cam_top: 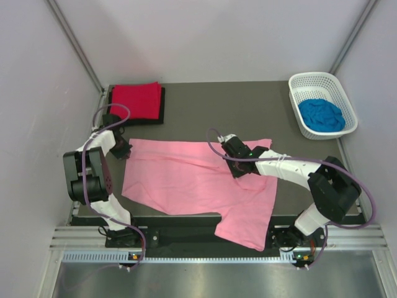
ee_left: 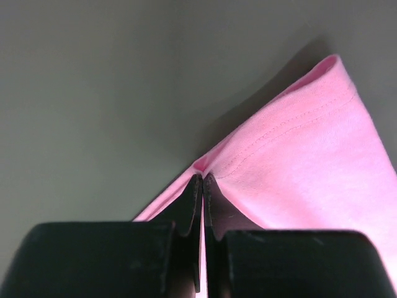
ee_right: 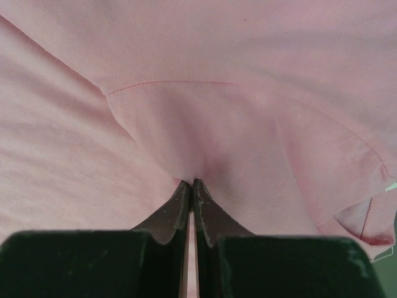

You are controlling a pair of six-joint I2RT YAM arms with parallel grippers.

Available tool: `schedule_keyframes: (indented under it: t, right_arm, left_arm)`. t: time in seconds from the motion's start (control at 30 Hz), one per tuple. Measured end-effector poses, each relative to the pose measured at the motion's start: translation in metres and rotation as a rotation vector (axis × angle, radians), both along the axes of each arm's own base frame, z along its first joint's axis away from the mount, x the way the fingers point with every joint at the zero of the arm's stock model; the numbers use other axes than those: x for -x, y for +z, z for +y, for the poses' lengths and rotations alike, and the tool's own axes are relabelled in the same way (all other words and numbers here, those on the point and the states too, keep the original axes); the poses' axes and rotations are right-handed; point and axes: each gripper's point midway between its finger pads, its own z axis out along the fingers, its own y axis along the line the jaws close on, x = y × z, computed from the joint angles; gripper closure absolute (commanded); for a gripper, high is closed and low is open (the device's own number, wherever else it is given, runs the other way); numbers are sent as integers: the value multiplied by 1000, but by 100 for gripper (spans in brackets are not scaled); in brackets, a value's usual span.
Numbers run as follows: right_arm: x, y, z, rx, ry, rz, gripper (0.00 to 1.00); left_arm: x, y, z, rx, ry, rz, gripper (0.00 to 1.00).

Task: Fold and stack the t-shirts
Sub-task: Fold the tshirt

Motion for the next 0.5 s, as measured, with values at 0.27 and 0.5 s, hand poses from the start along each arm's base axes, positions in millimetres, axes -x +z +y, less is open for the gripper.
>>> schedule_keyframes:
  t: [0.27, 0.5]
  right_arm:
    - [-1, 0, -1, 6, -9, -7, 100]
    - [-3, 4, -3, 8, -15, -20, 100]
  left_arm:
    - [-4, 7, 6, -26, 4, -4, 100]
    - [-6, 11, 7, -32, 2, -7, 100]
